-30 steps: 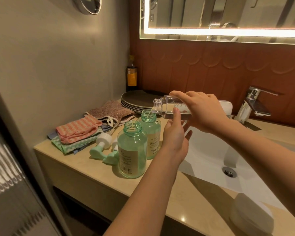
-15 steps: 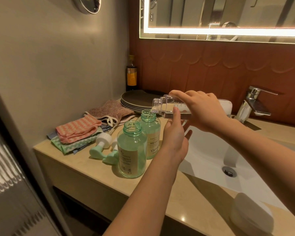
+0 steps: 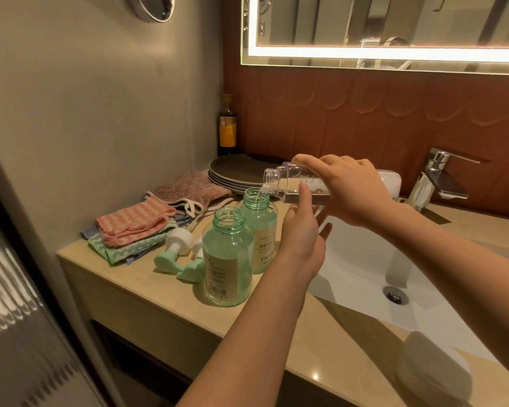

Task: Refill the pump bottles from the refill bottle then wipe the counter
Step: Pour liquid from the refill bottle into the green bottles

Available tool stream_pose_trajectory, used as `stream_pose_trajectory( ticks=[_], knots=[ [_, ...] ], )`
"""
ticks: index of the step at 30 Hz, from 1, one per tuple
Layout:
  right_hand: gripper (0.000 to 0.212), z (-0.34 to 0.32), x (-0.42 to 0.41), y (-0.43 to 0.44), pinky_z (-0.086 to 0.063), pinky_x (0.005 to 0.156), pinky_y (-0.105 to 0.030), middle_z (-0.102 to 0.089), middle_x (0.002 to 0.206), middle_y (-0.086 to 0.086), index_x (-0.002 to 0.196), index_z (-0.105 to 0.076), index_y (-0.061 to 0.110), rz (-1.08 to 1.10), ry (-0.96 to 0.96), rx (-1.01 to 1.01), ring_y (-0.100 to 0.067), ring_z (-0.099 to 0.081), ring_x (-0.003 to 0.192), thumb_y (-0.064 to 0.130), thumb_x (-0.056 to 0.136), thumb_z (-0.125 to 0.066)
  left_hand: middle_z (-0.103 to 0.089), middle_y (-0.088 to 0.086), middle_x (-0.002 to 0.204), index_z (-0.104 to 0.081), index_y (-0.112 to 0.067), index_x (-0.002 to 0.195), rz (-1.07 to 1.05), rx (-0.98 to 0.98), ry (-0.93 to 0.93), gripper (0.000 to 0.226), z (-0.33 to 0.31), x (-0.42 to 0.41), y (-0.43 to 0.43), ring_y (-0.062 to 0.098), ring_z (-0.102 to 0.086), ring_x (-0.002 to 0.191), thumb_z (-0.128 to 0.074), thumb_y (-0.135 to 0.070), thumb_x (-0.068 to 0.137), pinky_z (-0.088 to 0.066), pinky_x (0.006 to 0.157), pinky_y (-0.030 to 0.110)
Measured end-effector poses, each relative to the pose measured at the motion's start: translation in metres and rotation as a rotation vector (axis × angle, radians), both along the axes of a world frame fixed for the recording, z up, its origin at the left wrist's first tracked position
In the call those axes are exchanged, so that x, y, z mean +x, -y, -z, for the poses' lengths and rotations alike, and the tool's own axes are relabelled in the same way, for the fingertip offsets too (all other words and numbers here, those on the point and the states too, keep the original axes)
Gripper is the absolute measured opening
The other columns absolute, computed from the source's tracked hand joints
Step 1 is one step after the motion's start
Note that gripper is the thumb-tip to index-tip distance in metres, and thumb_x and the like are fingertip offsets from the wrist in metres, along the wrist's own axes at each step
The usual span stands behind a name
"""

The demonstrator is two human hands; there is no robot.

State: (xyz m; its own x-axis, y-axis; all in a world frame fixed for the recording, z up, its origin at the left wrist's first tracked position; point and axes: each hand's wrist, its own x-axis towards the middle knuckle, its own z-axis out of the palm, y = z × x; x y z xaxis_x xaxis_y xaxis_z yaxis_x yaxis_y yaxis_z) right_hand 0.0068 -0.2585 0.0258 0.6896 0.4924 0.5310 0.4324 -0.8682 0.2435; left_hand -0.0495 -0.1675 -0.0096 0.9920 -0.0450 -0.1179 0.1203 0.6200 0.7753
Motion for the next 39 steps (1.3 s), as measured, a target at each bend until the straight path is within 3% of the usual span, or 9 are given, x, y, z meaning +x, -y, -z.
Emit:
stream_pose_trajectory(
  ticks=[4,8,15,19,27,39],
  knots=[
    [0.08,0.0,0.0001,-0.0002,-0.041,0.084,-0.033,-0.056,0.124,-0.002,0.147,-0.018,0.039,0.003,0.001,-0.002,-0.021,-0.053,0.107,0.033,0.085,-0.069,-0.053,0.005,0.132,-0.044,-0.02,0.131,-0.006,0.001,-0.001,0.046,-0.0007,-0.0006,0.0002,0.023,-0.05,0.122,-0.039,-0.049,0.095,-0.04,0.104,0.039],
    [0.08,-0.0002,0.0001,0.0001,-0.041,0.086,-0.033,-0.054,0.126,-0.002,0.147,-0.017,0.038,-0.002,-0.001,-0.007,-0.021,-0.052,0.109,0.034,0.086,-0.068,-0.052,0.005,0.133,-0.044,-0.025,0.116,-0.002,0.002,0.001,0.032,-0.0007,-0.0016,0.0004,0.024,-0.049,0.123,-0.038,-0.049,0.095,-0.04,0.105,0.039],
    [0.082,0.0001,0.0013,0.0002,-0.041,0.086,-0.035,-0.055,0.124,-0.002,0.148,-0.015,0.038,0.007,0.009,-0.017,-0.022,-0.052,0.109,0.037,0.085,-0.068,-0.053,0.005,0.134,-0.045,-0.025,0.118,-0.01,-0.007,0.009,0.034,-0.0002,-0.0003,-0.0001,0.023,-0.05,0.122,-0.039,-0.049,0.095,-0.04,0.104,0.038],
    [0.081,-0.0004,0.0006,-0.0005,-0.041,0.086,-0.035,-0.055,0.124,-0.002,0.148,-0.016,0.038,0.003,0.009,-0.017,-0.022,-0.052,0.109,0.037,0.085,-0.068,-0.051,0.006,0.135,-0.042,-0.023,0.132,-0.019,-0.002,0.01,0.046,-0.0001,-0.0003,0.0004,0.024,-0.05,0.123,-0.039,-0.049,0.095,-0.04,0.104,0.038],
    [0.082,-0.0007,0.0016,-0.0007,-0.041,0.085,-0.034,-0.055,0.123,-0.002,0.147,-0.016,0.038,0.008,0.018,-0.026,-0.021,-0.053,0.107,0.035,0.085,-0.069,-0.052,0.005,0.135,-0.042,-0.023,0.132,-0.014,0.006,0.016,0.046,0.0008,0.0004,0.0004,0.024,-0.05,0.123,-0.039,-0.051,0.094,-0.04,0.105,0.039],
    [0.083,-0.0006,0.0016,-0.0005,-0.042,0.087,-0.035,-0.055,0.125,-0.002,0.147,-0.015,0.038,0.012,0.017,-0.029,-0.021,-0.053,0.109,0.032,0.085,-0.07,-0.054,0.006,0.132,-0.044,-0.027,0.115,-0.017,-0.002,-0.004,0.031,0.0006,0.0005,0.0006,0.023,-0.052,0.121,-0.04,-0.05,0.094,-0.042,0.103,0.038]
  ],
)
